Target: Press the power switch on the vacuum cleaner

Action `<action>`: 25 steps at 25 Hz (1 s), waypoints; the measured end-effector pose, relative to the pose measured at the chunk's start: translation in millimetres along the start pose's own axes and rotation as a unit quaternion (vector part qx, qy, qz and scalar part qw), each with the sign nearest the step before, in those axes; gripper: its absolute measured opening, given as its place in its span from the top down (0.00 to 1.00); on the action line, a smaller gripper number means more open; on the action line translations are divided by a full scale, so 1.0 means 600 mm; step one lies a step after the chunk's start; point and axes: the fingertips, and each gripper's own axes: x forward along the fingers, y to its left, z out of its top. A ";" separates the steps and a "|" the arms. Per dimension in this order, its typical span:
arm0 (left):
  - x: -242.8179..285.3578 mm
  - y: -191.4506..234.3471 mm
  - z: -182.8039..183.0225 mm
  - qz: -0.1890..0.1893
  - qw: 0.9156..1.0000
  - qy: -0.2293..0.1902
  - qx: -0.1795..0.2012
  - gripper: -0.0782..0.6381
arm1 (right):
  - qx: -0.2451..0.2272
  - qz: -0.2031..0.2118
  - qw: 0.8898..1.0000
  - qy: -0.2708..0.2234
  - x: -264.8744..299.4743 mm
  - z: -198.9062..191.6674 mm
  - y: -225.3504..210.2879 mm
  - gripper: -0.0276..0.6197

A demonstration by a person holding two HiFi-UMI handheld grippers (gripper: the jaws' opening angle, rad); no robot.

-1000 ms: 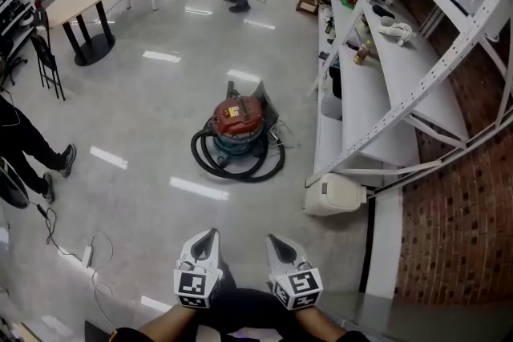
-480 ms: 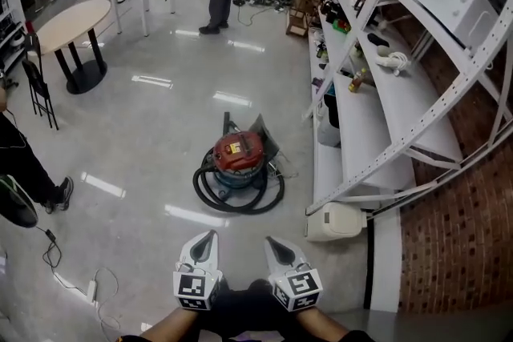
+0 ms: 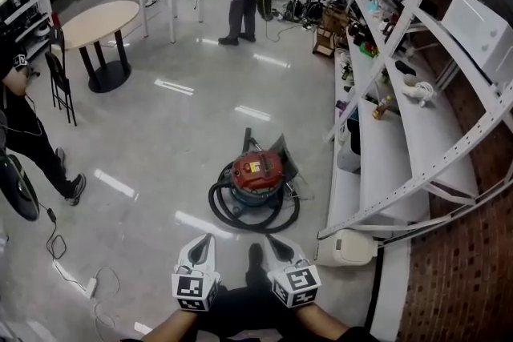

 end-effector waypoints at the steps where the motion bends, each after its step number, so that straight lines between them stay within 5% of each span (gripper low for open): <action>1: 0.012 0.006 0.006 0.007 1.000 -0.003 0.001 0.87 | -0.002 0.005 1.000 -0.002 0.013 0.006 -0.008 0.97; 12: 0.191 0.001 0.082 0.037 0.999 -0.025 -0.002 0.87 | -0.004 0.059 0.998 -0.006 0.148 0.065 -0.147 0.97; 25: 0.345 -0.019 0.036 0.065 0.997 0.033 0.040 0.87 | 0.004 0.088 0.996 0.026 0.256 0.056 -0.298 0.97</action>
